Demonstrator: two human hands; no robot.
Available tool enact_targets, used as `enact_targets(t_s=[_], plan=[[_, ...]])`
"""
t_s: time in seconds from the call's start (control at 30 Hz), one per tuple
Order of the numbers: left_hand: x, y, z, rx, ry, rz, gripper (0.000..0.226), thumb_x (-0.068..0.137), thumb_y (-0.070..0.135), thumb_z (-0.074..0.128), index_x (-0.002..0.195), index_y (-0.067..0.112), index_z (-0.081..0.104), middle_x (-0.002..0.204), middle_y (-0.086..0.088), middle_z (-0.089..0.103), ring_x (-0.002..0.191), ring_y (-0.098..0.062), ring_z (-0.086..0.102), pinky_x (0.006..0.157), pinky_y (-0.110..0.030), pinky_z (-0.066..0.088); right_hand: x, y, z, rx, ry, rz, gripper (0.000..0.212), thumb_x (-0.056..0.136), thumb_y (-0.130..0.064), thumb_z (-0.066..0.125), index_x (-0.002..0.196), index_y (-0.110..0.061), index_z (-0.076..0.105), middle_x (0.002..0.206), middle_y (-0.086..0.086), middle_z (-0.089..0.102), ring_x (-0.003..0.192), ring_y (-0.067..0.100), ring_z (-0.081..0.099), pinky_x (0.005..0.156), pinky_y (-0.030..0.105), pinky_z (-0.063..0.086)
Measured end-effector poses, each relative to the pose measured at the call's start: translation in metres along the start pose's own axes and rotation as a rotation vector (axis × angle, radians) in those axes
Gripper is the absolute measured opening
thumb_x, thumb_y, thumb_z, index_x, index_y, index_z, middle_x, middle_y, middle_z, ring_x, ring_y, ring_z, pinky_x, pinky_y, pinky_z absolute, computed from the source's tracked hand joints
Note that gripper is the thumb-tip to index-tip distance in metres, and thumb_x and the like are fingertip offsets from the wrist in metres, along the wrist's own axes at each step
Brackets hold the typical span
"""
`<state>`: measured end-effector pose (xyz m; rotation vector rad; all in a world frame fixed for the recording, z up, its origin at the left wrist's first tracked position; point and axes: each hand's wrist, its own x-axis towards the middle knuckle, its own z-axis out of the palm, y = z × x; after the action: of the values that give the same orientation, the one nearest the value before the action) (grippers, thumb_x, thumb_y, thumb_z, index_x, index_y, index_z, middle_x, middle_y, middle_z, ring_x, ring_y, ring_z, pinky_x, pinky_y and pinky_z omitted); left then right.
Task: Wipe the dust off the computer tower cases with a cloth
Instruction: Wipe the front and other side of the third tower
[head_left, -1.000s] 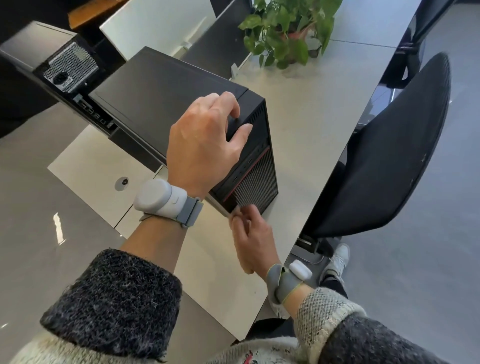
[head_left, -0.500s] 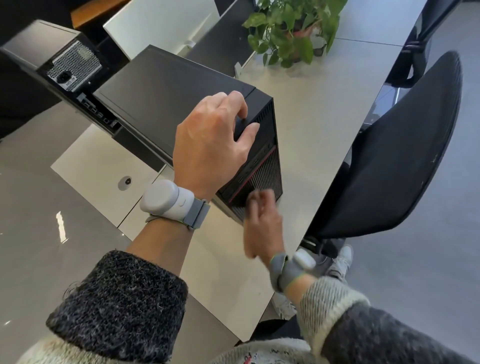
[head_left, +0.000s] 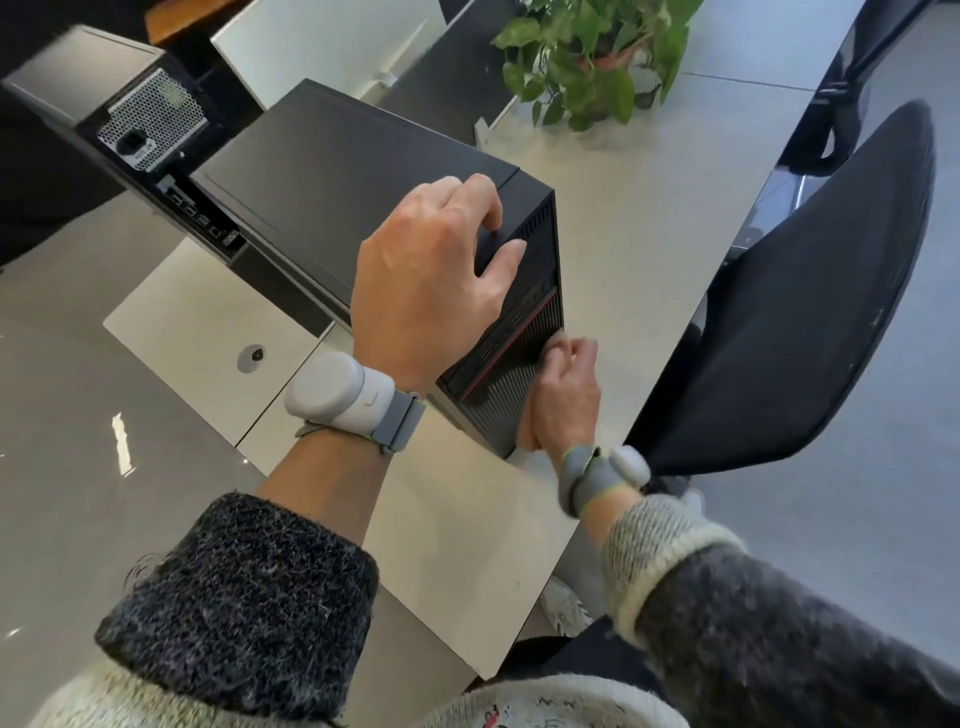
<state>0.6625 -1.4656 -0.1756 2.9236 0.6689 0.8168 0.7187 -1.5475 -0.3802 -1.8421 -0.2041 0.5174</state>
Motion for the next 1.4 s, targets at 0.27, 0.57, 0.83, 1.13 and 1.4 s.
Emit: enact_targets(t_s=[0.27,0.57,0.83,1.13,1.4], plan=[[-0.002,-0.001,0.0,0.001,0.004,0.006,0.028,0.097,0.043,0.067,0.096,0.016,0.062,0.078,0.007,0.047,0.074,-0.015,0.047,0.062,-0.038,0.052,-0.064,0.017,-0.002,0.033,-0.234,-0.044,0.013,0.108,-0.031,0.048,0.095,-0.027,0.046,0.08,-0.001,0.061,0.072,0.019,0.058,0.063,0.033,0.038],[-0.001,0.002,0.0,0.018,0.001,-0.007,0.027,0.097,0.043,0.065,0.097,0.017,0.061,0.078,0.008,0.047,0.075,-0.015,0.047,0.062,-0.04,0.053,0.008,0.0,-0.011,0.015,0.003,0.021,0.008,0.109,-0.025,0.046,0.107,-0.017,0.048,0.087,0.003,0.061,0.079,0.028,0.055,0.07,0.035,0.032],[-0.002,0.001,0.0,0.005,0.003,0.001,0.028,0.098,0.044,0.066,0.097,0.016,0.062,0.078,0.007,0.048,0.074,-0.015,0.048,0.064,-0.035,0.053,-0.079,0.05,0.009,0.061,-0.291,-0.003,0.015,0.105,-0.032,0.054,0.092,-0.025,0.055,0.081,-0.007,0.071,0.066,0.016,0.063,0.065,0.041,0.054],[-0.002,0.005,-0.001,0.017,0.005,-0.011,0.027,0.097,0.043,0.066,0.096,0.017,0.06,0.077,0.008,0.046,0.073,-0.015,0.047,0.063,-0.038,0.053,0.037,0.02,-0.012,-0.005,0.005,0.068,0.019,0.109,-0.033,0.047,0.113,-0.015,0.05,0.093,0.008,0.064,0.087,0.031,0.058,0.076,0.035,0.038],[-0.002,0.002,0.001,0.016,0.009,-0.003,0.027,0.098,0.043,0.066,0.095,0.017,0.061,0.077,0.008,0.047,0.072,-0.013,0.047,0.063,-0.029,0.047,-0.073,0.058,0.01,0.003,-0.322,0.016,0.013,0.105,-0.032,0.05,0.094,-0.025,0.049,0.074,-0.003,0.063,0.067,0.019,0.059,0.063,0.036,0.047]])
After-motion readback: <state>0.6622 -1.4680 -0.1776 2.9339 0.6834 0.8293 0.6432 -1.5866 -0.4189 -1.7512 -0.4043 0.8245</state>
